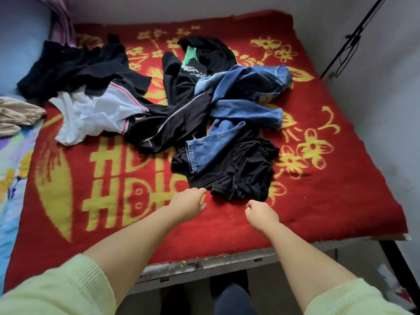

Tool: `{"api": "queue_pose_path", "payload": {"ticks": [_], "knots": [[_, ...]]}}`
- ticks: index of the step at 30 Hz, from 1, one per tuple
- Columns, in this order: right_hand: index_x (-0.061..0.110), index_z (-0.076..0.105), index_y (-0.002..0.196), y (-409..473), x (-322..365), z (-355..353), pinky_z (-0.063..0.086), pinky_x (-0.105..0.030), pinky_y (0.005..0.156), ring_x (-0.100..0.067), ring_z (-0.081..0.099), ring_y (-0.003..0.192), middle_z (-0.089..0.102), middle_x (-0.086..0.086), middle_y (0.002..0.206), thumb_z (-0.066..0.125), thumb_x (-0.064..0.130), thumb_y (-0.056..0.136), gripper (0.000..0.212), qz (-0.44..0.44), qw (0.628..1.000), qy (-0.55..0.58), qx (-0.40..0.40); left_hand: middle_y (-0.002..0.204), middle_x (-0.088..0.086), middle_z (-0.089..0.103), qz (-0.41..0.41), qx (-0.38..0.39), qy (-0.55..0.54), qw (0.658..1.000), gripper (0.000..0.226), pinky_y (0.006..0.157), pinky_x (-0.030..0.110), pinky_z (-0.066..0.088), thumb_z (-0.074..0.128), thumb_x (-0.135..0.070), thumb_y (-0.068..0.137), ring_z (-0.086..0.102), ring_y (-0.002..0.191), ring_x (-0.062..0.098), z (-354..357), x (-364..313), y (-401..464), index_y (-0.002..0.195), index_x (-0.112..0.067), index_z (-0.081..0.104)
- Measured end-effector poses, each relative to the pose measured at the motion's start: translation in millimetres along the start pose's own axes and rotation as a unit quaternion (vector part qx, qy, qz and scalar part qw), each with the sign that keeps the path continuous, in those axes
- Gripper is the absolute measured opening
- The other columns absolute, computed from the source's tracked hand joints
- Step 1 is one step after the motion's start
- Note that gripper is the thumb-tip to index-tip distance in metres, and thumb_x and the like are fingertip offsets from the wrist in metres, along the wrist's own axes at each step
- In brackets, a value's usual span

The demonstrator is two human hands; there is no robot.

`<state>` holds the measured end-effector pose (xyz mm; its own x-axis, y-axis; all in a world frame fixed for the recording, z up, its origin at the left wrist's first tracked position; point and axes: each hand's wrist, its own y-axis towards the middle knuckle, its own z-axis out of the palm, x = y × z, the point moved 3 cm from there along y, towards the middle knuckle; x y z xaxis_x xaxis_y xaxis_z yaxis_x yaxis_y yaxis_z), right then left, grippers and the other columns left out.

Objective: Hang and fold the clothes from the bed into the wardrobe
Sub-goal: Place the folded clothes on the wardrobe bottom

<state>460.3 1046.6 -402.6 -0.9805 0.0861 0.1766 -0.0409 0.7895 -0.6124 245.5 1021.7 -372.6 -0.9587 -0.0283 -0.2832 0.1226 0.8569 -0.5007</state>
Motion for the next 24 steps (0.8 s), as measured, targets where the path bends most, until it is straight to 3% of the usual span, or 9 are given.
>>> {"api": "queue_pose_path", "payload": {"ticks": [7, 12, 15, 19, 22, 24], "knots": [[0.017, 0.051, 0.127, 113.8, -53.3, -19.6, 0.043, -0.033, 0.085, -0.027, 0.054, 0.114, 0.057, -0.008, 0.125, 0.036, 0.022, 0.096, 0.034, 0.003, 0.998, 0.002, 0.059, 0.133, 0.007, 0.047, -0.047, 0.073, -0.039, 0.995, 0.048, 0.094, 0.039, 0.043, 0.047, -0.035, 0.095, 0.046, 0.123, 0.027, 54.1, -41.9, 109.5, 0.139, -0.019, 0.037], [0.011, 0.033, 0.142, 185.7, -77.3, -34.7, 0.039, -0.036, 0.094, -0.032, 0.045, 0.125, 0.041, -0.015, 0.141, 0.047, 0.022, 0.095, 0.050, 0.069, 0.987, 0.147, 0.011, 0.153, 0.008, 0.024, -0.067, 0.043, -0.030, 0.996, 0.067, 0.110, 0.037, 0.032, 0.051, -0.038, 0.094, 0.024, 0.140, 0.024, 84.3, -51.3, 166.0, 0.148, -0.013, 0.020], [0.013, 0.016, 0.149, 213.4, -73.3, -27.1, 0.034, -0.039, 0.103, -0.035, 0.039, 0.130, 0.031, -0.020, 0.147, 0.054, 0.023, 0.094, 0.067, 0.098, 0.972, 0.216, 0.005, 0.159, 0.008, 0.009, -0.071, 0.090, -0.035, 0.993, 0.079, 0.116, 0.034, 0.022, 0.054, -0.041, 0.092, 0.012, 0.145, 0.021, 106.8, -45.2, 185.3, 0.151, -0.012, 0.010], [0.014, 0.000, 0.152, 227.5, -67.1, -7.4, 0.027, -0.037, 0.109, -0.031, 0.030, 0.139, 0.022, -0.016, 0.154, 0.064, 0.023, 0.089, 0.090, 0.116, 0.932, 0.344, -0.006, 0.158, 0.011, 0.008, -0.085, 0.097, -0.023, 0.991, 0.081, 0.113, 0.035, 0.027, 0.061, -0.044, 0.087, 0.016, 0.144, 0.025, 133.9, -42.3, 193.6, 0.149, -0.012, 0.018], [0.011, 0.012, 0.151, 235.0, -69.6, 5.4, 0.036, -0.035, 0.102, -0.029, 0.046, 0.126, 0.042, -0.016, 0.141, 0.067, 0.019, 0.087, 0.084, 0.176, 0.885, 0.430, 0.013, 0.142, 0.011, 0.032, -0.102, 0.012, 0.017, 0.995, 0.044, 0.096, 0.035, 0.038, 0.053, -0.032, 0.093, 0.037, 0.127, 0.028, 135.7, -46.0, 201.0, 0.131, -0.014, 0.040], [0.006, 0.047, 0.132, 232.0, -66.4, 13.5, 0.049, -0.033, 0.079, -0.026, 0.061, 0.090, 0.060, -0.014, 0.113, 0.064, 0.015, 0.088, 0.048, 0.194, 0.851, 0.481, 0.084, 0.123, 0.009, 0.045, -0.121, -0.037, -0.044, 0.991, 0.022, 0.085, 0.037, 0.041, 0.043, -0.021, 0.097, 0.046, 0.113, 0.028, 129.6, -41.4, 206.9, 0.117, -0.014, 0.048]]}}
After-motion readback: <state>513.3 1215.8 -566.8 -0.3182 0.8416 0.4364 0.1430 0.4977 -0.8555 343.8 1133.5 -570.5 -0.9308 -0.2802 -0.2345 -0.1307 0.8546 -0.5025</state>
